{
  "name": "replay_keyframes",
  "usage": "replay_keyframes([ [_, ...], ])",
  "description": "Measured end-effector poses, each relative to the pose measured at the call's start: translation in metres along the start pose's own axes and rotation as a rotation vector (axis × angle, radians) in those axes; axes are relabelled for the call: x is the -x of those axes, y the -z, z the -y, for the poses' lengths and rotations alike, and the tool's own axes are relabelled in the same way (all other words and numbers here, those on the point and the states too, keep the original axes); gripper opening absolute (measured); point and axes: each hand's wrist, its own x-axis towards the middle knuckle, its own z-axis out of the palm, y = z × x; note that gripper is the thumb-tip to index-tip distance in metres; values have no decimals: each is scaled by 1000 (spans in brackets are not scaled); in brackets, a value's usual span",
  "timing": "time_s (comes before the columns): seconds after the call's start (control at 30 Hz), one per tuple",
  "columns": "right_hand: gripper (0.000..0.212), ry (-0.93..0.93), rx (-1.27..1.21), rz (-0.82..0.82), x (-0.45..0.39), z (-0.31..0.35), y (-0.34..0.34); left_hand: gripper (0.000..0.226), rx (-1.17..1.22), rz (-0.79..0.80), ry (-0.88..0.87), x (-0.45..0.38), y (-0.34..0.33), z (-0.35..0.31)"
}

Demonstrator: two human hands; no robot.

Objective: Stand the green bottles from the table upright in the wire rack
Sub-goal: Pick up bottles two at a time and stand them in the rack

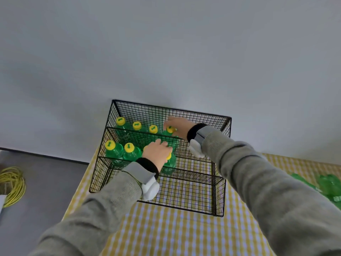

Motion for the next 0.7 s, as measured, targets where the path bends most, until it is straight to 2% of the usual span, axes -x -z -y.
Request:
replay_keyframes([
  [0.17,29,-29,-150,-47,-1,-11,-17,45,31,-34,-21,-1,-1,1],
  [0.3,34,-69,-257,-80,4,-14,-17,46,144,-43,-8,3,-4,2],
  [0.43,43,-136,-282,-36,10,-13,-17,59,198,-37,25,13,-5,6],
  [0.53,60,-196,-247,-33,24,-15,-17,58,174,-42,49,23,-5,6],
  [0.63,72,-229,-238,-87,45,-21,-17,56,179,-60,65,37,-2,5],
  [0.7,69,-259,-264,-161,66,-27,-18,56,176,-73,74,45,1,2],
])
